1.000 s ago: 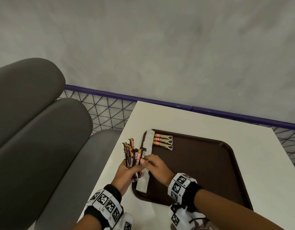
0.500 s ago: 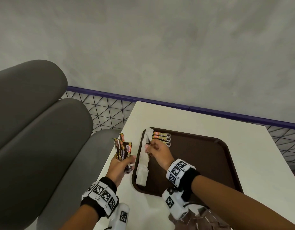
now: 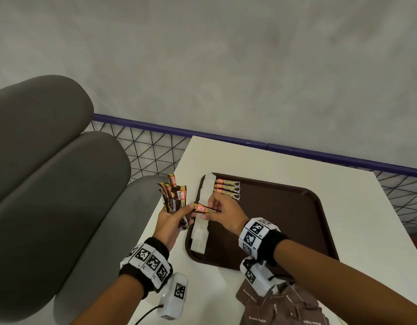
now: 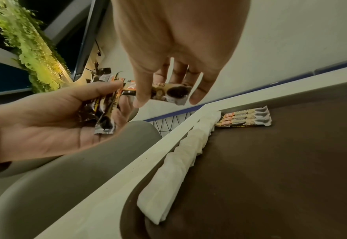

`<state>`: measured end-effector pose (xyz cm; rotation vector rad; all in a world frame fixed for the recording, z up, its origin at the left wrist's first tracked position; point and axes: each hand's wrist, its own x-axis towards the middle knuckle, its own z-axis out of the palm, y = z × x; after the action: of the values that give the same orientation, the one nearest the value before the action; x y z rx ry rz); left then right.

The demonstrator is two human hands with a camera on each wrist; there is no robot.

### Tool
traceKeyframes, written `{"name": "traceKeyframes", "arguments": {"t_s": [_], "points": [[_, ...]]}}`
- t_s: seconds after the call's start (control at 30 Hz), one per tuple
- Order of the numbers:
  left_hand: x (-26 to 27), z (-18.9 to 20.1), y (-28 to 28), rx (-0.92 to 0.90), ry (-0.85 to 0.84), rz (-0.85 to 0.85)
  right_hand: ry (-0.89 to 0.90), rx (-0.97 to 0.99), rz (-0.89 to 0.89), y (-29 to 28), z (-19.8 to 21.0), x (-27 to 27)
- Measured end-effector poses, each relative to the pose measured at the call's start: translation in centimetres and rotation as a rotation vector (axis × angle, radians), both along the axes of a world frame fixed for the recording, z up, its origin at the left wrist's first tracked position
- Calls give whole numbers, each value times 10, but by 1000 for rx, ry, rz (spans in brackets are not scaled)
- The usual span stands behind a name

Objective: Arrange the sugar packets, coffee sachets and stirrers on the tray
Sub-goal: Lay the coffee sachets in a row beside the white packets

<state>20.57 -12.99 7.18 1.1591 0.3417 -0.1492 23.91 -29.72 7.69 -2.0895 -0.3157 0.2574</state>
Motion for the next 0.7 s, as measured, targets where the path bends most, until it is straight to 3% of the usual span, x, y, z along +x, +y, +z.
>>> {"name": "traceKeyframes", "arguments": {"t_s": [0.2,0.33,0.57,0.7], "points": [[4,-8,0,15,13,73,317,245,-120,-17,-10,-7],[4,-14,2,-20,10,112,492,301,-216,-34,-23,-11],[10,-27,-7,10,68,100,590,541,-327,-42,-33,-4],[14,-34,-9,43,82,82,521,529,-442,-48,-38,10]]}}
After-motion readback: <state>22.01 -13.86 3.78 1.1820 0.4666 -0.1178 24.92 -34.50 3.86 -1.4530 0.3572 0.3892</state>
